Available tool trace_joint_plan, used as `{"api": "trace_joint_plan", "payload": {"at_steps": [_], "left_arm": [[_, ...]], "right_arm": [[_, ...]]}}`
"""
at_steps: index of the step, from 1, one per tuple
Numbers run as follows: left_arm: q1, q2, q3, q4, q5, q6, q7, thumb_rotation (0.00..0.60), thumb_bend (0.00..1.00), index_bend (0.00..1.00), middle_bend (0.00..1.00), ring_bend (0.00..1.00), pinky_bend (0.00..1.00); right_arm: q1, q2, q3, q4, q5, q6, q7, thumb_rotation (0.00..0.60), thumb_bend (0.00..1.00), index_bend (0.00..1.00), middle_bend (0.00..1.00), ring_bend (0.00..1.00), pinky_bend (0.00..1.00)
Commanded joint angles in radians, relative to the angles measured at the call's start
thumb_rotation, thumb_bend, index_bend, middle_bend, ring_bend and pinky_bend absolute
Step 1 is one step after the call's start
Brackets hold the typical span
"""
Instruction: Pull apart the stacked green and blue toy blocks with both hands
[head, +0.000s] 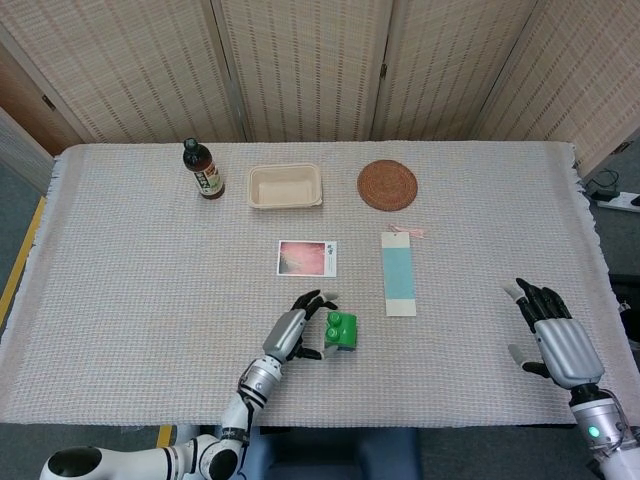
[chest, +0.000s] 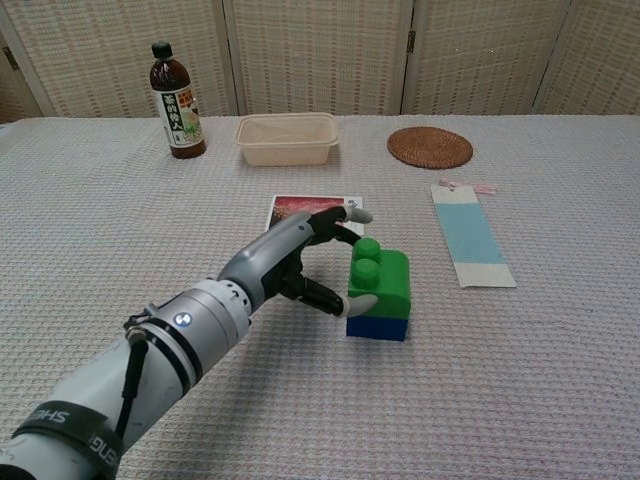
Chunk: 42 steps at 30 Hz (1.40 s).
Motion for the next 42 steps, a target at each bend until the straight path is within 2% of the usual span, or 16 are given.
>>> {"api": "trace_joint_plan", "payload": {"at_steps": [1,10,19,23,26,30,32,36,39,42], "left_arm": [[0.002,-0.012,0.009,0.013,0.009,0.007,-0.008,0.6,0.3,0.21,0.32,0.0,0.0],[0.003,-0.038,0.019,0.051,0.016,0.007,-0.026,0.6,0.3,0.26,0.35,0.0,0.0],[0.013,-0.094,0.001,0.116,0.027,0.069,-0.042,0.6,0.32,0.44,0.54,0.09,0.0],[0.02,-0.095,0.003,0.124,0.038,0.082,-0.058,0.6,0.33,0.49,0.6,0.11,0.0],[0.03,-0.088,0.009,0.115,0.041,0.088,-0.067,0.6,0.33,0.51,0.62,0.12,0.0],[0.062,-0.045,0.028,0.037,0.03,0.083,-0.084,0.6,0.33,0.53,0.63,0.14,0.0],[0.078,-0.011,0.029,-0.03,0.015,0.073,-0.097,0.6,0.33,0.54,0.64,0.14,0.0],[0.104,0.049,0.027,-0.146,0.011,0.093,-0.079,0.6,0.33,0.55,0.65,0.15,0.0],[0.106,0.082,0.01,-0.19,0.011,0.099,-0.065,0.6,0.33,0.55,0.66,0.15,0.0],[0.107,0.11,-0.007,-0.22,0.007,0.103,-0.057,0.6,0.33,0.55,0.66,0.15,0.0]], "right_arm": [[0.0,-0.001,0.0,0.002,-0.008,0.004,0.004,0.6,0.4,0.0,0.0,0.0,0.0],[-0.008,0.0,-0.003,0.003,-0.026,0.022,0.008,0.6,0.4,0.0,0.0,0.0,0.0],[-0.007,0.001,-0.003,0.002,-0.025,0.018,0.007,0.6,0.4,0.0,0.0,0.0,0.0],[-0.006,-0.002,-0.002,0.004,-0.022,0.015,0.003,0.6,0.4,0.0,0.0,0.0,0.0],[0.001,-0.009,-0.001,0.011,-0.018,0.001,0.0,0.6,0.4,0.0,0.0,0.0,0.0],[0.036,-0.042,0.005,0.056,-0.01,-0.057,0.02,0.6,0.4,0.0,0.0,0.0,0.0],[0.058,-0.059,0.002,0.078,-0.022,-0.094,0.066,0.6,0.4,0.0,0.0,0.0,0.0],[0.128,-0.102,-0.02,0.144,-0.132,-0.155,0.238,0.6,0.4,0.0,0.0,0.0,0.0],[0.186,-0.15,-0.042,0.211,-0.227,-0.176,0.388,0.6,0.4,0.0,0.0,0.0,0.0],[0.243,-0.2,-0.059,0.274,-0.272,-0.2,0.564,0.6,0.4,0.0,0.0,0.0,0.0]]}}
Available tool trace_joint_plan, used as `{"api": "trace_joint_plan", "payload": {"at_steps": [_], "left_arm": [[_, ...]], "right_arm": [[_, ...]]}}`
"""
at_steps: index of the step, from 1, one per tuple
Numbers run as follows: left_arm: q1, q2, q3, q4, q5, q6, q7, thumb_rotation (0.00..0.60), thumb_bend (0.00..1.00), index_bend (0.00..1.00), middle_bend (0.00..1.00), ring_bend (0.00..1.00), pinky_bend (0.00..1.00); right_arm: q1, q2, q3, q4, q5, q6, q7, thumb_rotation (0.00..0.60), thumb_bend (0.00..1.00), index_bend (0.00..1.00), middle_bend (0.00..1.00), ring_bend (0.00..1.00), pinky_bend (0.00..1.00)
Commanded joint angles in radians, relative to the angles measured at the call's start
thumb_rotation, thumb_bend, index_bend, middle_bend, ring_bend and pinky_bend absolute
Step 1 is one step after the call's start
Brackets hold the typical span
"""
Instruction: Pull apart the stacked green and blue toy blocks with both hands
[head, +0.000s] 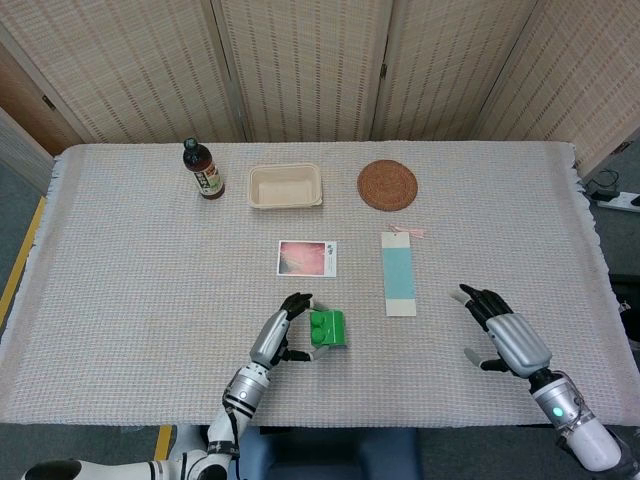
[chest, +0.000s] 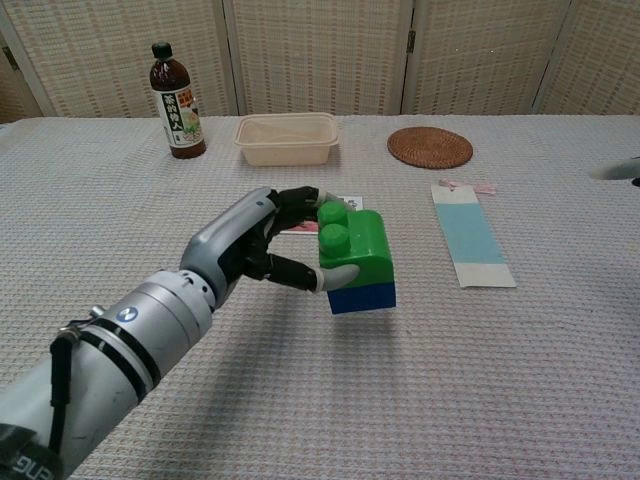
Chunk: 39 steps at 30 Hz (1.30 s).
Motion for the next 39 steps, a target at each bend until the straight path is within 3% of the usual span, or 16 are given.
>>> {"api": "trace_joint_plan", "payload": {"at_steps": [1,8,14,19,39], "left_arm": [[0.008,0.031,-0.019,-0.034,-0.007,0.009,0.011,0.6,0.33,0.55,0.66,0.15,0.0],[0.014,0.077,-0.051,-0.075,-0.008,0.032,0.003,0.6,0.36,0.56,0.66,0.15,0.0],[0.019,0.107,-0.059,-0.098,-0.022,0.037,0.006,0.6,0.36,0.56,0.66,0.15,0.0],[0.018,0.126,-0.064,-0.105,-0.033,0.028,-0.005,0.6,0.36,0.56,0.66,0.15,0.0],[-0.005,0.132,-0.059,-0.084,-0.042,0.0,-0.048,0.6,0.36,0.56,0.66,0.15,0.0]], "right_arm": [[0.114,-0.101,-0.033,0.125,-0.107,-0.062,0.291,0.6,0.4,0.0,0.0,0.0,0.0],[0.237,-0.293,-0.025,0.328,-0.077,-0.165,0.644,0.6,0.4,0.0,0.01,0.0,0.0],[0.286,-0.422,-0.02,0.461,-0.084,-0.13,0.802,0.6,0.4,0.0,0.07,0.01,0.0],[0.323,-0.462,-0.023,0.509,-0.08,-0.122,0.934,0.6,0.4,0.0,0.08,0.02,0.0],[0.443,-0.567,0.011,0.532,-0.023,-0.138,1.073,0.6,0.4,0.0,0.12,0.04,0.0]]}}
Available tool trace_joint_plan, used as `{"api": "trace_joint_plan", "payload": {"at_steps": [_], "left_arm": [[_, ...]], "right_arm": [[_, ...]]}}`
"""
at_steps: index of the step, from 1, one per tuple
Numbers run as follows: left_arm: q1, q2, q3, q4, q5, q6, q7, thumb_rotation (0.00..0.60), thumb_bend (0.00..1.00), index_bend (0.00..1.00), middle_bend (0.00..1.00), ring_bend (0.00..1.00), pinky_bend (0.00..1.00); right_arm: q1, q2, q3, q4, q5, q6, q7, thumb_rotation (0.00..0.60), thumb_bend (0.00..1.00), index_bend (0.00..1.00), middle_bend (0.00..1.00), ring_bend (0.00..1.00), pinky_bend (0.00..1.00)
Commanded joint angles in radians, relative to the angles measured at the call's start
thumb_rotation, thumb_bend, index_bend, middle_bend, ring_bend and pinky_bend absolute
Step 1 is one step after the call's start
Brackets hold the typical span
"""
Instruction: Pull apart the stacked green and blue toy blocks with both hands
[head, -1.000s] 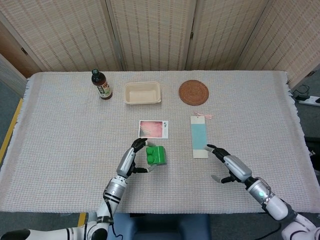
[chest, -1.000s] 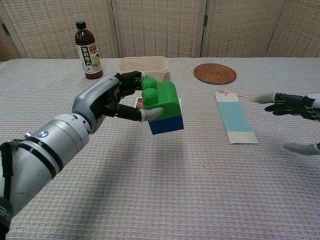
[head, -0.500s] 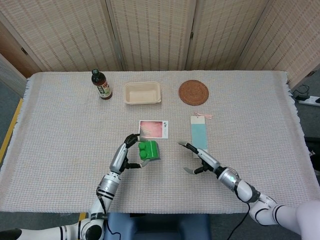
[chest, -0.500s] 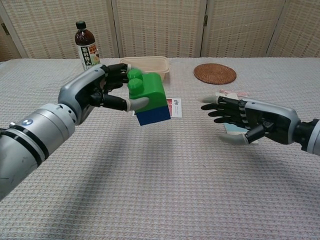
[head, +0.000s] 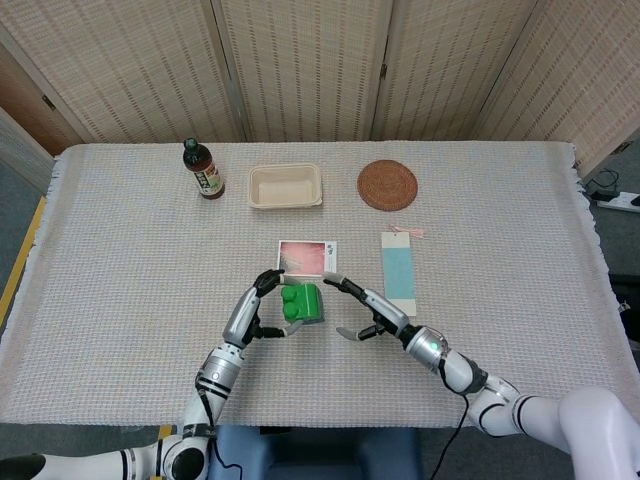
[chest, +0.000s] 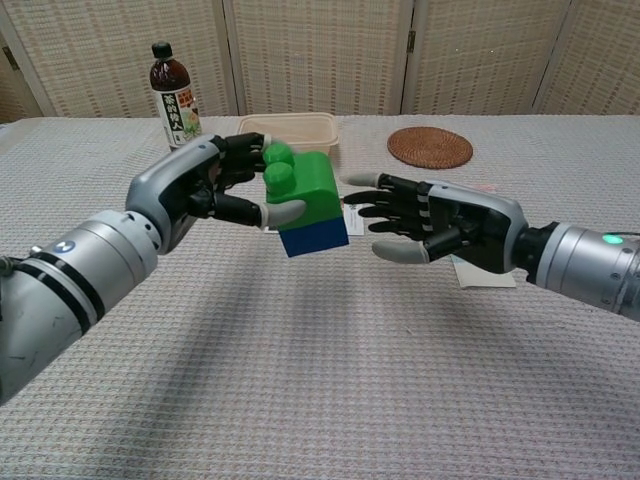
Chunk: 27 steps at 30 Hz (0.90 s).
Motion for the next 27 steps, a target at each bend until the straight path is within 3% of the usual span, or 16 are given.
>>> {"api": "trace_joint_plan", "payload": {"at_steps": [1,19,27], "left_arm": [[-0.002,-0.001,0.0,0.001,-0.001,-0.001,-0.003,0.6,0.36,0.56,0.66,0.15,0.0],[-0.009,-0.006,0.013,0.008,0.001,-0.007,-0.027,0.6,0.36,0.56,0.66,0.15,0.0],[-0.01,-0.005,0.017,0.005,0.005,-0.006,-0.032,0.6,0.36,0.56,0.66,0.15,0.0]], "right_arm": [[0.012,-0.019,0.003,0.012,0.01,-0.007,0.01,0.6,0.4,0.01,0.14,0.05,0.0],[0.048,-0.08,0.013,0.029,0.05,-0.018,0.044,0.6,0.4,0.15,0.24,0.1,0.0],[0.05,-0.087,0.019,0.018,0.076,-0.034,0.013,0.6,0.4,0.35,0.37,0.2,0.0]]}}
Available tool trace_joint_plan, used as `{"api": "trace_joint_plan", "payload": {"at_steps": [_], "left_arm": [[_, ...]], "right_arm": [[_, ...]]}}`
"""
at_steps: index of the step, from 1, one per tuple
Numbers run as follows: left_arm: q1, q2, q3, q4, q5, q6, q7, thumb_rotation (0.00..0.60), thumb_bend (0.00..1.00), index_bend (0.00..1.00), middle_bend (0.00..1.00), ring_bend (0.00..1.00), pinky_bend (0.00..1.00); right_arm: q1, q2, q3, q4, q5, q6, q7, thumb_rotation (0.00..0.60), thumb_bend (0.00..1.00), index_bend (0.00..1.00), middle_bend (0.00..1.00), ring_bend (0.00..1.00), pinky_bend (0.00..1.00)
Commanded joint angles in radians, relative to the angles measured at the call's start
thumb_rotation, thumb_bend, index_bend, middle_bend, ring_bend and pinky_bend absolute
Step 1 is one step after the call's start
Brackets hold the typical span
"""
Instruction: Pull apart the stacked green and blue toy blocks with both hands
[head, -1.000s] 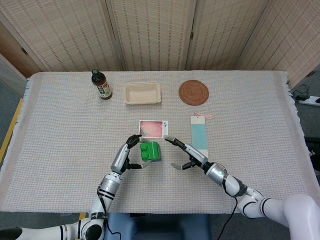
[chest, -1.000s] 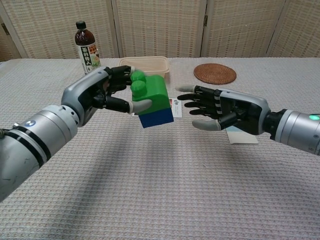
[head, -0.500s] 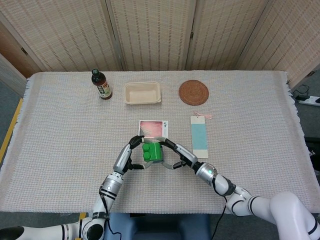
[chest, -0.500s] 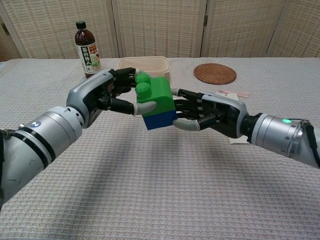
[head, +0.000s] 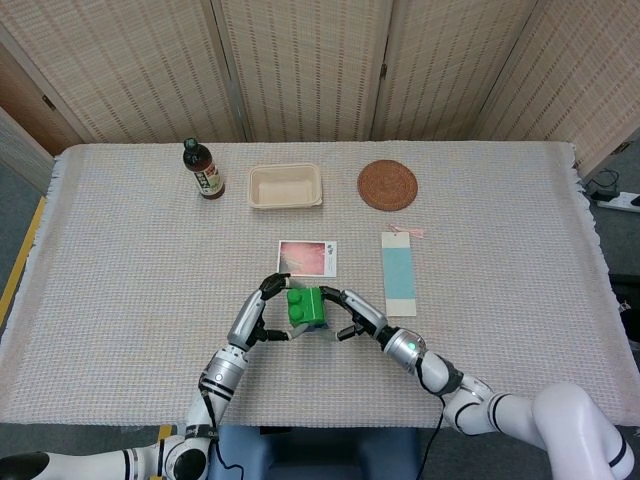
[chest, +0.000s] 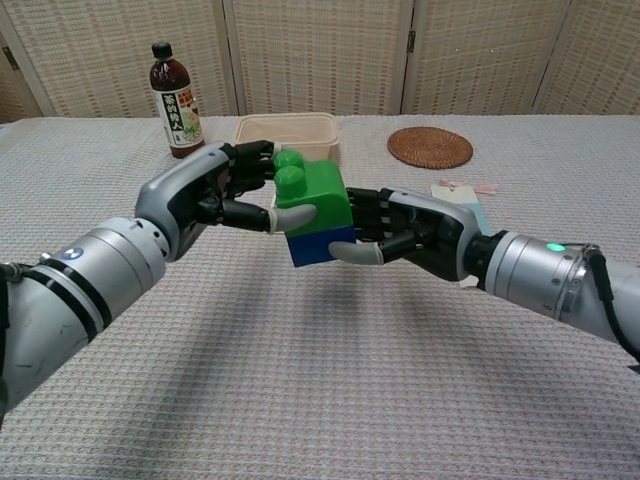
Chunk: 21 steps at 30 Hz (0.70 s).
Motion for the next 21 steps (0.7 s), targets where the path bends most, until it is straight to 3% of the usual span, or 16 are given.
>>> {"api": "trace_joint_plan", "payload": {"at_steps": [1,15,21], "left_arm": [[0.0,0.0,0.0,-0.002,0.0,0.0,-0.002,0.6,0.36,0.56,0.66,0.15,0.0],[0.0,0.001,0.005,0.001,0.009,0.002,-0.021,0.6,0.36,0.56,0.66,0.15,0.0],[-0.003,0.004,0.001,-0.003,0.02,0.006,-0.037,0.6,0.36,0.56,0.66,0.15,0.0]], "right_arm": [[-0.002,-0.006,0.007,0.001,0.013,-0.005,-0.014,0.6,0.4,0.37,0.39,0.21,0.0],[-0.02,-0.043,0.052,0.004,0.07,0.005,-0.11,0.6,0.4,0.64,0.59,0.41,0.08],[-0.033,-0.052,0.048,0.016,0.08,-0.002,-0.171,0.6,0.4,0.71,0.65,0.45,0.09]]}}
